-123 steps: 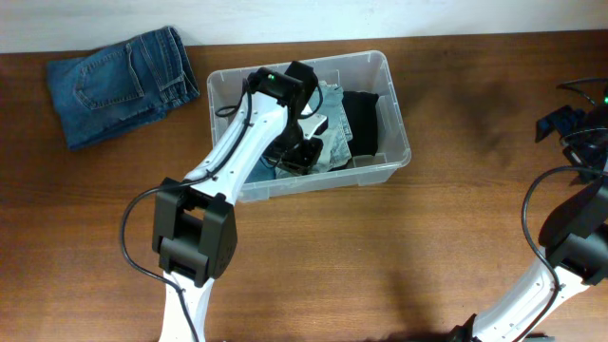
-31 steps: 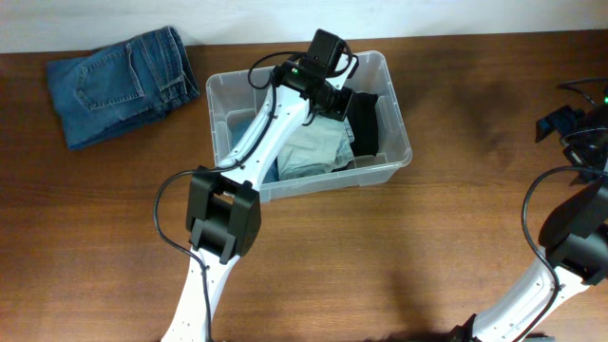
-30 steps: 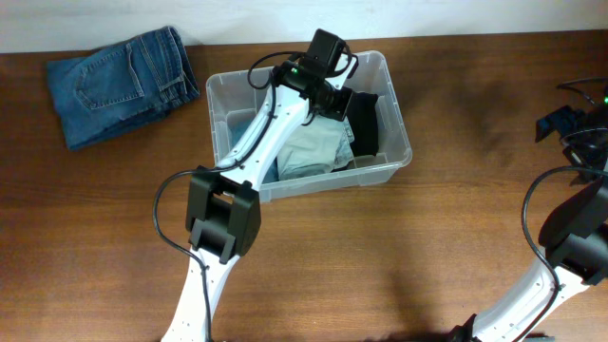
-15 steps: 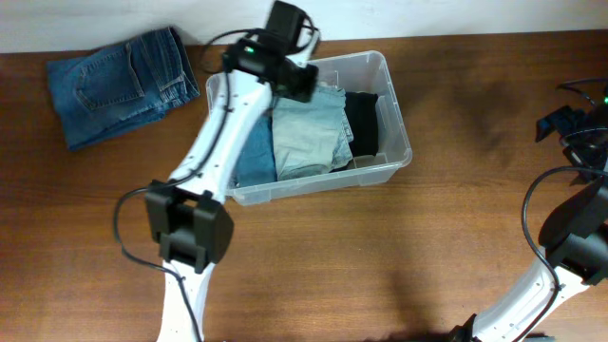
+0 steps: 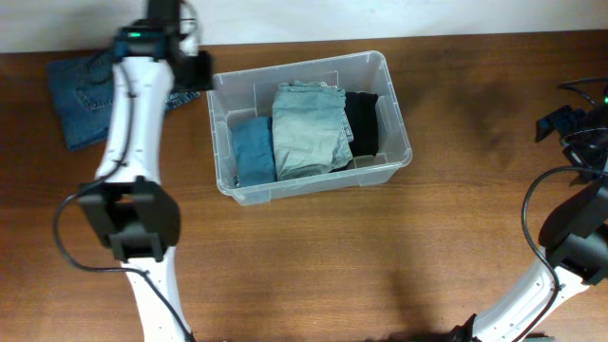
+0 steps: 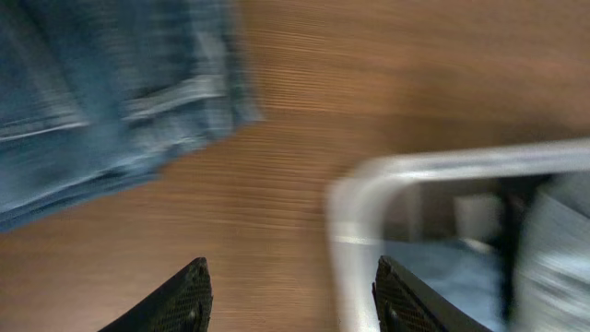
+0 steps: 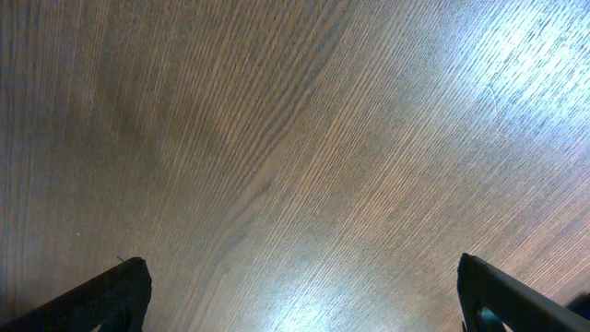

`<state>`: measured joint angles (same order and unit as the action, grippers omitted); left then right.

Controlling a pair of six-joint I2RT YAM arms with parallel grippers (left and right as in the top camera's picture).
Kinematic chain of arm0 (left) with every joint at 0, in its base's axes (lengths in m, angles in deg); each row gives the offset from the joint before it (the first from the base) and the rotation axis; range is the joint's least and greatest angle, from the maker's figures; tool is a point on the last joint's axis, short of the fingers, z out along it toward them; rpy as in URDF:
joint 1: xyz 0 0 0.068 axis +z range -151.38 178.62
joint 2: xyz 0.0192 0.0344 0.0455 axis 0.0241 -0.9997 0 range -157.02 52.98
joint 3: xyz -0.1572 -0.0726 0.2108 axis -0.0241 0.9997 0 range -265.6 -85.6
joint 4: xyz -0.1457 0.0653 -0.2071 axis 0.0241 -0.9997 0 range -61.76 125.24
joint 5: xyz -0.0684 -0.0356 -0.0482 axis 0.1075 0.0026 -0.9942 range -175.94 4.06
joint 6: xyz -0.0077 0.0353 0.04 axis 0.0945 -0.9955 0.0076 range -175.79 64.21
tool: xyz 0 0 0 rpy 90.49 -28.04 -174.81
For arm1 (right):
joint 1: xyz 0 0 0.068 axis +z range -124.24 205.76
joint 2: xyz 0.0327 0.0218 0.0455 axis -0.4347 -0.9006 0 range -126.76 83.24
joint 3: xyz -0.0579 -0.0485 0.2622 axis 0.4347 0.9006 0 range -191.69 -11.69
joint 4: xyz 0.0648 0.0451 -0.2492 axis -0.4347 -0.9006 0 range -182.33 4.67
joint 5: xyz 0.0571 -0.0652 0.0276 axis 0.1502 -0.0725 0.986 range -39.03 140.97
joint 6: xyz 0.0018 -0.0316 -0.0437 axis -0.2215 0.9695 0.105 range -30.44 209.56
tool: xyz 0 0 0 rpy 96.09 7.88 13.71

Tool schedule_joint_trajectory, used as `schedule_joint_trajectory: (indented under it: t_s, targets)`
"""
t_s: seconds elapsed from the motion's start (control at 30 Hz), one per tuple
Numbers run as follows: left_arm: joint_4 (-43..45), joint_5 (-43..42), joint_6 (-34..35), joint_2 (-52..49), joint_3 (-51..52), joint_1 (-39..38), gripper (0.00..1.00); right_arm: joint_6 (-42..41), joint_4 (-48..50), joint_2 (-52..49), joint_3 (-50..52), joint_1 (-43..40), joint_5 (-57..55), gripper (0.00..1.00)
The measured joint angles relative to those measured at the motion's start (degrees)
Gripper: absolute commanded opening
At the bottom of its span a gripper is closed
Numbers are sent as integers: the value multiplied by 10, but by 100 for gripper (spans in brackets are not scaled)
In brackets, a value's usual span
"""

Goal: Pack container
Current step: 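Move the left gripper left over the folded blue jeans, then lower the left gripper onto the blue jeans' edge and pinch it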

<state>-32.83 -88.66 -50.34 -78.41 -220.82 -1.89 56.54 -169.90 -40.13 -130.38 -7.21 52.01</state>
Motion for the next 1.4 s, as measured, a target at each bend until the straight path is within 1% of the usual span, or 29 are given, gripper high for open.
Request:
schedule_joint_trajectory:
  t_s: [0.43, 0.7, 0.9, 1.0, 1.03, 1.07, 1.17, 1.4]
  targets:
    - [40, -34, 15, 0, 0, 177, 57, 0, 0, 0, 0, 0, 0, 98]
    - [44, -86, 0, -7, 0, 274, 58, 0, 0, 0, 0, 0, 0, 98]
    - [101, -100, -14, -41, 0, 302, 58, 0, 0, 0, 0, 0, 0, 98]
    - [139, -104, -21, -58, 1, 309, 61, 0, 0, 0, 0, 0, 0, 98]
    - [153, -104, -23, -62, 1, 310, 65, 0, 0, 0, 0, 0, 0, 98]
    - [168, -105, -25, -69, 1, 312, 66, 0, 0, 0, 0, 0, 0, 98]
    - [193, -106, -29, -87, 1, 314, 66, 0, 0, 0, 0, 0, 0, 98]
    - [211, -104, -29, -145, 1, 323, 67, 0, 0, 0, 0, 0, 0, 98]
